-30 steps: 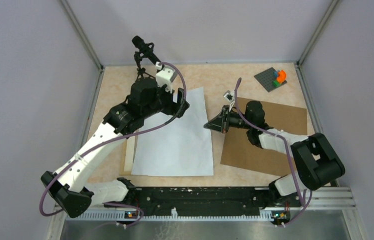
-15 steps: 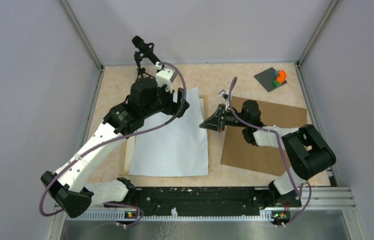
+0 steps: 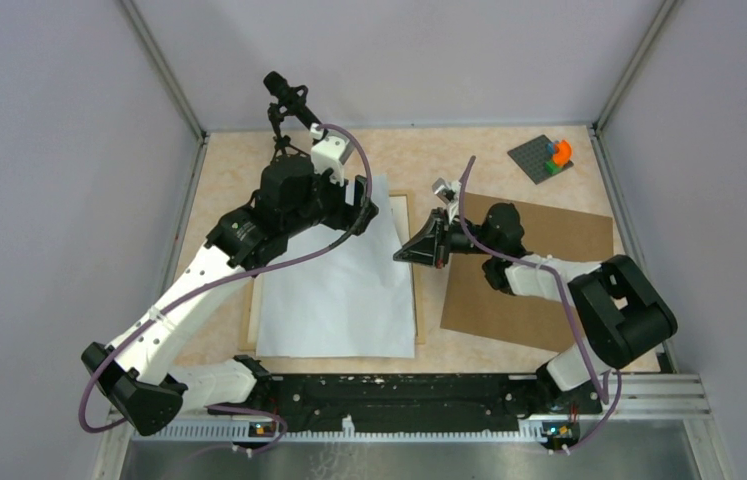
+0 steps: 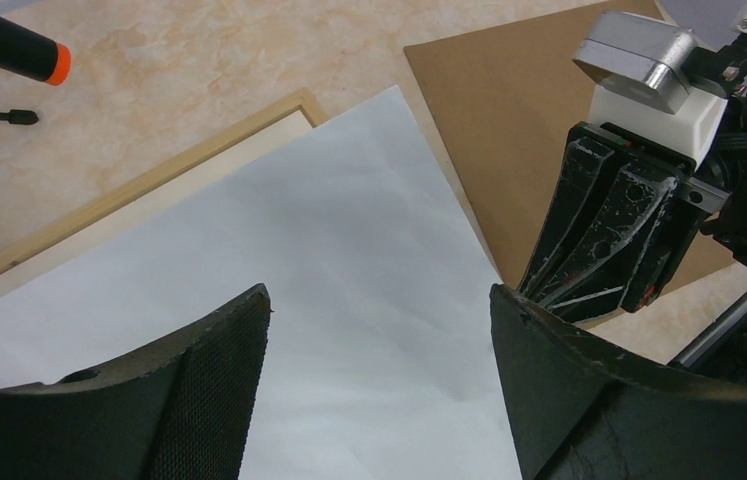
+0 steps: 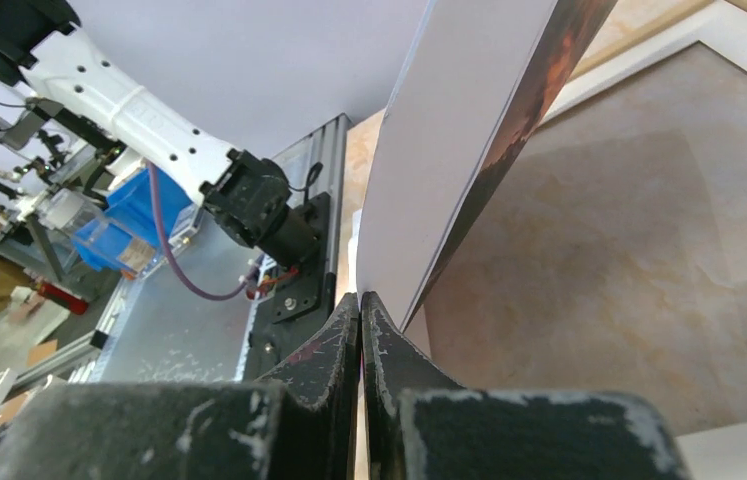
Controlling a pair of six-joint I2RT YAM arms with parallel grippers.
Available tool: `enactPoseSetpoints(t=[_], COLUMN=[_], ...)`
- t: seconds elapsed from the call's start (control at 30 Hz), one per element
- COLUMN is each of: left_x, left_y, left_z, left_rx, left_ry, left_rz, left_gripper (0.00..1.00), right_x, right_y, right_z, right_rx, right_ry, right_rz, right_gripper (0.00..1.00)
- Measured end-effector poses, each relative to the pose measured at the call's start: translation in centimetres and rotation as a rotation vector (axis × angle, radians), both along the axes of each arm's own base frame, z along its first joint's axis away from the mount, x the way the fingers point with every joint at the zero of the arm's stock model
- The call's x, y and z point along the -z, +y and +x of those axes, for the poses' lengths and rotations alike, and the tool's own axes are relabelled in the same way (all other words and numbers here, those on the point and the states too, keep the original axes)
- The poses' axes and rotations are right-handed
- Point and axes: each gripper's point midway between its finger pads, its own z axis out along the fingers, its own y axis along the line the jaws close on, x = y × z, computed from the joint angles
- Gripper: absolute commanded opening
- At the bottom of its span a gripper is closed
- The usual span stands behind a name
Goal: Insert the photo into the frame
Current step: Turn over the photo from the photo frame.
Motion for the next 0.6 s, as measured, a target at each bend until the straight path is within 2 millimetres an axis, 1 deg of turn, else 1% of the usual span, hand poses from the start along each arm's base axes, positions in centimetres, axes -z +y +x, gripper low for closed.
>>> enactPoseSetpoints(t=[0.13,0.23,0.37,0.53,0.6], left_x=[0.2,0.4,0.4,0.4,0.4], left_y=[0.0,0.1,0.1,0.1,0.1], left_z=[0.0,0.0,0.0,0.0,0.0], left_rx=[-0.001,-0.001,-0.002,-0.003,-0.003], left_ry=[0.003,0.007,0.007,0.008,0.009], left_rz=[0.002,0.006,0.005,0.006,0.007], left_gripper=[0.84,0.84,0.84,0.84,0.84], right_x=[-0.5,-0.3,0.7,2.4,3.4], right_y=[0.1,0.2,0.8,1.7,1.9], right_z=[-0.2,0.3,2.2,5.4,6.6], right_rx=[-0.009,0.015,0.086,0.184,0.23], right_ry=[-0.005,0.004,0.043,0.125,0.172], right_rz=[0.015,0.015,0.003,-0.015,-0.033], right_gripper=[0.0,0.0,0.0,0.0,0.0])
